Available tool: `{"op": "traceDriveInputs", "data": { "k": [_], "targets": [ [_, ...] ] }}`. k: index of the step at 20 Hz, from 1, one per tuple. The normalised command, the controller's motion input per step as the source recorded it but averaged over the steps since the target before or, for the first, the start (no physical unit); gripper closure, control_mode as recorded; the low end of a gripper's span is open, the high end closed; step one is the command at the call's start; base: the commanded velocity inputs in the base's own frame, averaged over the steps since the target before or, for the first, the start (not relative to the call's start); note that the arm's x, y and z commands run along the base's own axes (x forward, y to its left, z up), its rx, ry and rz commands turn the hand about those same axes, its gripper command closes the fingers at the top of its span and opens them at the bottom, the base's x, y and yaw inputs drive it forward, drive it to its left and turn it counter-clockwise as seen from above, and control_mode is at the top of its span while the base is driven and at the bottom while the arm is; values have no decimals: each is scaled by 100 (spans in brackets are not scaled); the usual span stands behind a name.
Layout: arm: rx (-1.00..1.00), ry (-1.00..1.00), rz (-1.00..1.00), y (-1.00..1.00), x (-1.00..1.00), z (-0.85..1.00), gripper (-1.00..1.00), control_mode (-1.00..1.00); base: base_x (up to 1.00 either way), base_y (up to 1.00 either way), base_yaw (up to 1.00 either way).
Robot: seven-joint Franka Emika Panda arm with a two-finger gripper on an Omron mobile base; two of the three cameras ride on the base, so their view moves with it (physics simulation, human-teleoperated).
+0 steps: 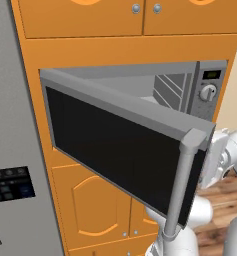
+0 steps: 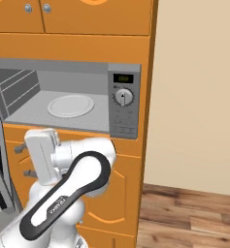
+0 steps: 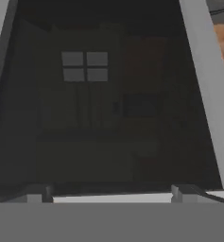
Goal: Place the sponge inside the microwave to prepare for sanitizing.
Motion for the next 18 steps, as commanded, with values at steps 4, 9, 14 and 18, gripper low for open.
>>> {"op": "traceDriveInputs", "data": {
  "k": [4, 9, 14, 18],
  "targets": [
    [0, 0, 0, 54, -16, 0, -100, -100, 0, 0, 0],
    [0, 0, -5, 60, 0, 0, -100, -100, 0, 0, 0],
    [0, 0, -1, 45, -9, 0, -100, -100, 0, 0, 0],
    [0, 0, 0, 57, -45, -10, -100, -100, 0, 0, 0]
  ]
}}
